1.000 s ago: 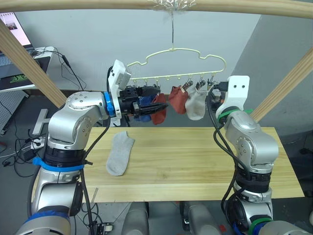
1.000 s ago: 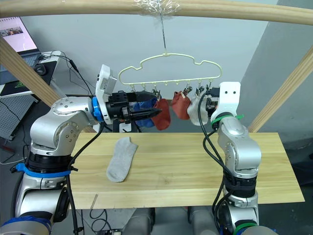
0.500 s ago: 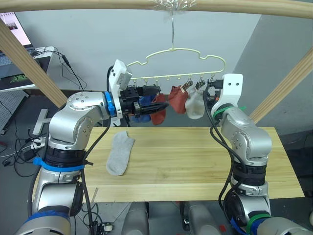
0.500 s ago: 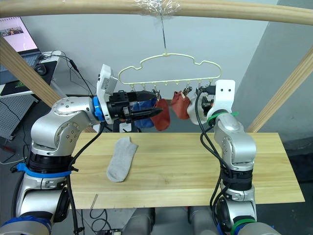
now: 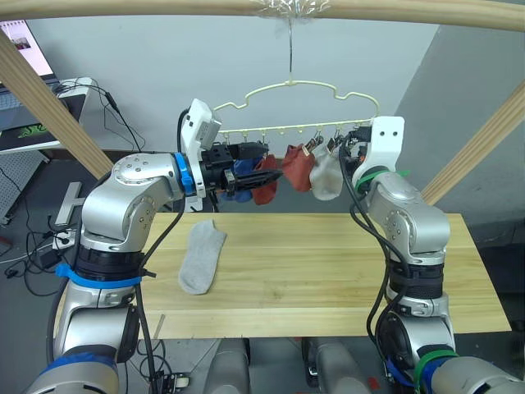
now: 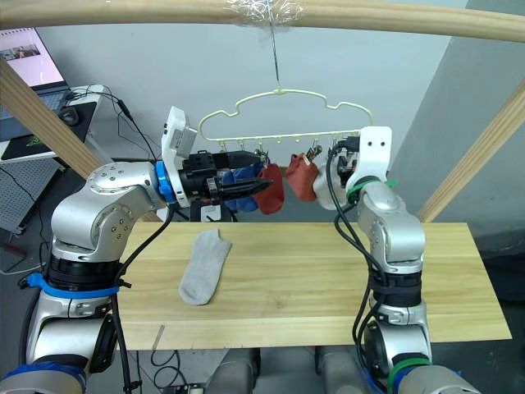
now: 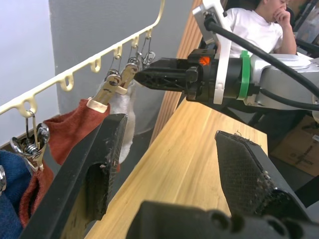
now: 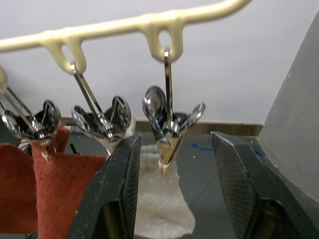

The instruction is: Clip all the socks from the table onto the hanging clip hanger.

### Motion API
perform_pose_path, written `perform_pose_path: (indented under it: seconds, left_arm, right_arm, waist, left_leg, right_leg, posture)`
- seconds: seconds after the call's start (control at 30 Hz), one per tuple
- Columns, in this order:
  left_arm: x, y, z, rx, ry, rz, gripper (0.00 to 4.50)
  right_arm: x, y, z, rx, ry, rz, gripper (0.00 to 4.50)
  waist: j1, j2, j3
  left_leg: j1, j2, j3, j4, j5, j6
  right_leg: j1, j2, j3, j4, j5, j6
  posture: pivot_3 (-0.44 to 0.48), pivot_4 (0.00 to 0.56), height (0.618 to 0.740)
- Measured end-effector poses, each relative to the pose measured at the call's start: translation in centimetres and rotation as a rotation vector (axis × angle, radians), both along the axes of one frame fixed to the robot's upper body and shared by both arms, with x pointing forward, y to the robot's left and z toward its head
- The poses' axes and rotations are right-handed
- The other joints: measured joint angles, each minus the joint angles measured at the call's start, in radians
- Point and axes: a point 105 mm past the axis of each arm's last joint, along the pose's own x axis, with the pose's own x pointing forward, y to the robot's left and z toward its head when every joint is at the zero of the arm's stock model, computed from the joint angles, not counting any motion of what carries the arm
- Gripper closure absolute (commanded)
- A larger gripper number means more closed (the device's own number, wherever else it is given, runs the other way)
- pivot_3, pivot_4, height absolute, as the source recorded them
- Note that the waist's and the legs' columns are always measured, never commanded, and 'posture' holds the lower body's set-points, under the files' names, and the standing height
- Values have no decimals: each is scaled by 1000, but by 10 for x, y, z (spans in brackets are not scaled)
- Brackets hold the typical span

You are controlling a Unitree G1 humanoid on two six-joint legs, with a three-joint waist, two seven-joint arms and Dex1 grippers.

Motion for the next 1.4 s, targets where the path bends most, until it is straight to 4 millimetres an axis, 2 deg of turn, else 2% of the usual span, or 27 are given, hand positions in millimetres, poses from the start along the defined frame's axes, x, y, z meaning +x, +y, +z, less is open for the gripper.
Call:
perform_pose_path:
  seconds: [0.13,0.3,0.53,0.7,1.1,1.33,1.4]
  left_arm:
    - [0,0,0,-1,-1,4,1277]
    - [1,0,0,-3,-3,10,1277]
    - [0,0,0,-2,-8,18,1277]
    - [-1,-1,0,-1,-14,17,1277]
    - [0,-1,0,-6,-15,32,1277]
    - [0,0,-1,-6,-12,35,1277]
    - [0,0,-2,-6,-11,36,1277]
  right_arm:
    - [4,-2,-2,-4,7,-11,2223]
    - [14,-3,8,-12,-19,-28,2223]
    - [21,-1,7,-10,-14,-38,2223]
    - [22,4,15,-4,-32,-33,2223]
    - [22,-3,13,1,-15,-84,2223]
    - [22,2,10,8,4,-74,2223]
    - [22,2,11,8,2,-74,2582]
  waist:
    - [0,0,0]
    - [1,0,0]
    - [2,0,0]
    - [3,0,0]
    - [4,0,0]
    - [4,0,0]
    - [4,0,0]
  left_leg:
    - [0,0,0,0,0,0]
    - [0,0,0,0,0,0]
    - [0,0,0,0,0,0]
    - [0,0,0,0,0,0]
    - [0,0,0,0,0,0]
    - [0,0,0,0,0,0]
    - [0,0,0,0,0,0]
  right_leg:
    - [0,0,0,0,0,0]
    - [0,0,0,0,0,0]
    - [0,0,0,0,0,0]
    - [0,0,0,0,0,0]
    - [0,0,0,0,0,0]
    - [0,0,0,0,0,0]
    - [0,0,0,0,0,0]
  posture:
    - [115,186,740]
    - [123,187,740]
    - [125,190,740]
    - [123,192,740]
    - [121,195,740]
    - [124,198,740]
    - [124,198,740]
